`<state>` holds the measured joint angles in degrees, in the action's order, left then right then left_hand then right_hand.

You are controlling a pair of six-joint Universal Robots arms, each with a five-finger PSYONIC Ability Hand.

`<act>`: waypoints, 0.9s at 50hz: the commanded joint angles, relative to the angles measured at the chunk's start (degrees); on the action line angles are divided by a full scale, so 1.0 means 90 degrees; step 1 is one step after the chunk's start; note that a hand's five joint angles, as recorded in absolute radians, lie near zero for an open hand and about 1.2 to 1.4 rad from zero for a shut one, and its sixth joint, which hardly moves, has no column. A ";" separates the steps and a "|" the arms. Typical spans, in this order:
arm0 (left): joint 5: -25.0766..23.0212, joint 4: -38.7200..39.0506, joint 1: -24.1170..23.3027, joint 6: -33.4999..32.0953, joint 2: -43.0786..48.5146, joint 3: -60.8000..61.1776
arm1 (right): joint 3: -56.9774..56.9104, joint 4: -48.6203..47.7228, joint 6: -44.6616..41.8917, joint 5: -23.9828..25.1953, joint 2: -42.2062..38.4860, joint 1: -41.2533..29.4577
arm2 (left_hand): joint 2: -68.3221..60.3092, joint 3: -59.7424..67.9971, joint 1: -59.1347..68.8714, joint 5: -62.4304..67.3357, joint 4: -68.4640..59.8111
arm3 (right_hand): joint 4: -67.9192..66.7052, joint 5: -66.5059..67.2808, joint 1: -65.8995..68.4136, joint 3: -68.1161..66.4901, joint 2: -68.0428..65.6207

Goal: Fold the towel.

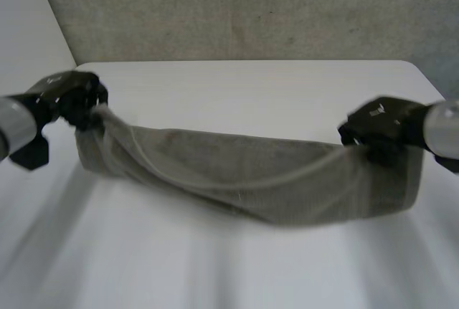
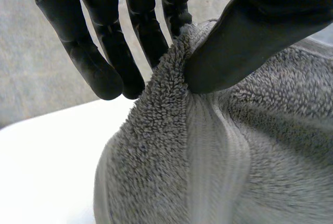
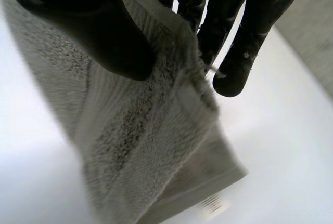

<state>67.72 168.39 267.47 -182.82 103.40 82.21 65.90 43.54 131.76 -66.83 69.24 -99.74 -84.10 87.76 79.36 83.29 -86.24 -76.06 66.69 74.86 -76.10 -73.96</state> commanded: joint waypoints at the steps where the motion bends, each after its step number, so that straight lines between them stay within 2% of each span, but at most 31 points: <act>1: 0.0541 0.0040 -0.0422 0.0244 0.1225 -0.3248 | -0.2219 -0.2155 0.0495 -0.0814 -0.0593 -0.0664 | 0.0456 -0.0862 0.0071 -0.1476 0.0693 | -0.0438 0.0368 0.0571 -0.0433 -0.0671; 2: 0.0541 0.0041 -0.0422 0.0245 0.1226 -0.3256 | -0.2224 -0.2162 0.0497 -0.0816 -0.0593 -0.0666 | 0.0456 -0.0862 0.0071 -0.1476 0.0693 | -0.0438 0.0368 0.0571 -0.0433 -0.0671; 4: 0.0600 0.0564 -0.0422 0.0634 0.1353 -0.4617 | -0.2604 -0.3978 0.1050 -0.1079 -0.0545 -0.0831 | 0.0456 -0.0862 0.0071 -0.1476 0.0693 | -0.0438 0.0368 0.0571 -0.0433 -0.0671; 5: 0.0600 0.0568 -0.0422 0.0636 0.1353 -0.4623 | -0.2605 -0.3988 0.1053 -0.1080 -0.0544 -0.0832 | 0.0456 -0.0862 0.0071 -0.1476 0.0693 | -0.0438 0.0368 0.0571 -0.0433 -0.0671; 7: 0.0610 0.1637 -0.0520 0.1296 0.1383 -0.5265 | -0.2324 -0.5650 0.1510 -0.1168 -0.0263 -0.0890 | 0.0456 -0.0862 0.0071 -0.1476 0.0693 | -0.0438 0.0368 0.0571 -0.0433 -0.0671; 8: 0.0610 0.1642 -0.0520 0.1300 0.1383 -0.5268 | -0.2322 -0.5658 0.1512 -0.1168 -0.0261 -0.0890 | 0.0456 -0.0862 0.0071 -0.1476 0.0693 | -0.0438 0.0368 0.0571 -0.0433 -0.0671; 9: 0.0649 0.2106 -0.0481 0.1725 0.1373 -0.5393 | -0.2109 -0.6141 0.1619 -0.1168 0.0019 -0.0871 | 0.0456 -0.0862 0.0071 -0.1476 0.0693 | -0.0438 0.0368 0.0571 -0.0433 -0.0671; 10: 0.0649 0.2111 -0.0481 0.1730 0.1373 -0.5394 | -0.2107 -0.6146 0.1620 -0.1168 0.0022 -0.0871 | 0.0456 -0.0862 0.0071 -0.1476 0.0693 | -0.0438 0.0368 0.0571 -0.0433 -0.0671; 11: 0.0678 0.2488 -0.0423 0.2155 0.1392 -0.5462 | -0.1923 -0.6330 0.1678 -0.1158 0.0293 -0.0813 | 0.0456 -0.0862 0.0071 -0.1476 0.0693 | -0.0438 0.0368 0.0571 -0.0433 -0.0671; 14: 0.0659 0.2765 -0.0412 0.2607 0.1412 -0.5395 | -0.1737 -0.6302 0.1688 -0.1139 0.0384 -0.0822 | 0.0456 -0.0862 0.0071 -0.1476 0.0693 | -0.0438 0.0368 0.0571 -0.0433 -0.0671; 21: 0.0659 0.2775 -0.0422 0.2472 0.1578 -0.4467 | -0.1550 -0.5765 0.1630 -0.1090 0.0061 -0.0832 | 0.0456 -0.0862 0.0071 -0.1476 0.0693 | -0.0438 0.0368 0.0571 -0.0433 -0.0671; 26: 0.0649 0.2892 -0.0198 0.2199 0.1588 -0.2782 | -0.1113 -0.4888 0.1241 -0.0905 -0.0514 -0.0900 | 0.0456 -0.0862 0.0071 -0.1476 0.0693 | -0.0438 0.0368 0.0571 -0.0433 -0.0671; 27: 0.0649 0.2892 -0.0197 0.2198 0.1588 -0.2777 | -0.1111 -0.4886 0.1239 -0.0904 -0.0515 -0.0900 | 0.0456 -0.0862 0.0071 -0.1476 0.0693 | -0.0438 0.0368 0.0571 -0.0433 -0.0671; 29: 0.0610 0.3145 -0.0090 0.1965 0.1598 -0.1845 | -0.0654 -0.4585 0.0870 -0.0720 -0.0797 -0.0910 | 0.0456 -0.0862 0.0071 -0.1476 0.0693 | -0.0438 0.0368 0.0571 -0.0433 -0.0671; 30: 0.0610 0.3146 -0.0090 0.1964 0.1598 -0.1840 | -0.0652 -0.4583 0.0868 -0.0719 -0.0798 -0.0910 | 0.0456 -0.0862 0.0071 -0.1476 0.0693 | -0.0438 0.0368 0.0571 -0.0433 -0.0671; 32: 0.0348 0.3486 -0.0080 0.1624 0.1598 -0.0917 | -0.0146 -0.4476 0.0528 -0.0621 -0.1090 -0.0987 | 0.0456 -0.0862 0.0071 -0.1476 0.0693 | -0.0438 0.0368 0.0571 -0.0433 -0.0671; 33: 0.0346 0.3488 -0.0080 0.1622 0.1598 -0.0912 | -0.0144 -0.4476 0.0526 -0.0621 -0.1091 -0.0988 | 0.0456 -0.0862 0.0071 -0.1476 0.0693 | -0.0438 0.0368 0.0571 -0.0433 -0.0671; 35: -0.0101 0.3741 -0.0051 0.1224 0.1578 -0.0125 | 0.0303 -0.4447 0.0263 -0.0689 -0.1286 -0.1076 | 0.0456 -0.0862 0.0071 -0.1476 0.0693 | -0.0438 0.0368 0.0571 -0.0433 -0.0671; 38: -0.0328 0.3800 -0.0012 0.1017 0.1519 0.0231 | 0.0500 -0.4456 0.0204 -0.0680 -0.1296 -0.1027 | 0.0456 -0.0862 0.0071 -0.1476 0.0693 | -0.0438 0.0368 0.0571 -0.0433 -0.0671; 41: -0.0776 0.3820 0.0037 0.0598 0.1306 0.0893 | 0.0919 -0.4456 0.0243 -0.0709 -0.1190 -0.1017 | 0.0456 -0.0862 0.0071 -0.1476 0.0693 | -0.0438 0.0368 0.0571 -0.0433 -0.0671; 45: -0.0875 0.3771 0.0125 0.0558 0.1002 0.1148 | 0.1135 -0.4369 0.0282 -0.0728 -0.0662 -0.0978 | 0.0456 -0.0862 0.0071 -0.1476 0.0693 | -0.0438 0.0368 0.0571 -0.0433 -0.0671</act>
<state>62.59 202.79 267.76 -175.81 115.89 88.31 72.83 3.78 133.60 -72.97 58.26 -108.99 -84.68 87.97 79.42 83.54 -86.24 -76.55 66.69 74.88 -76.64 -74.21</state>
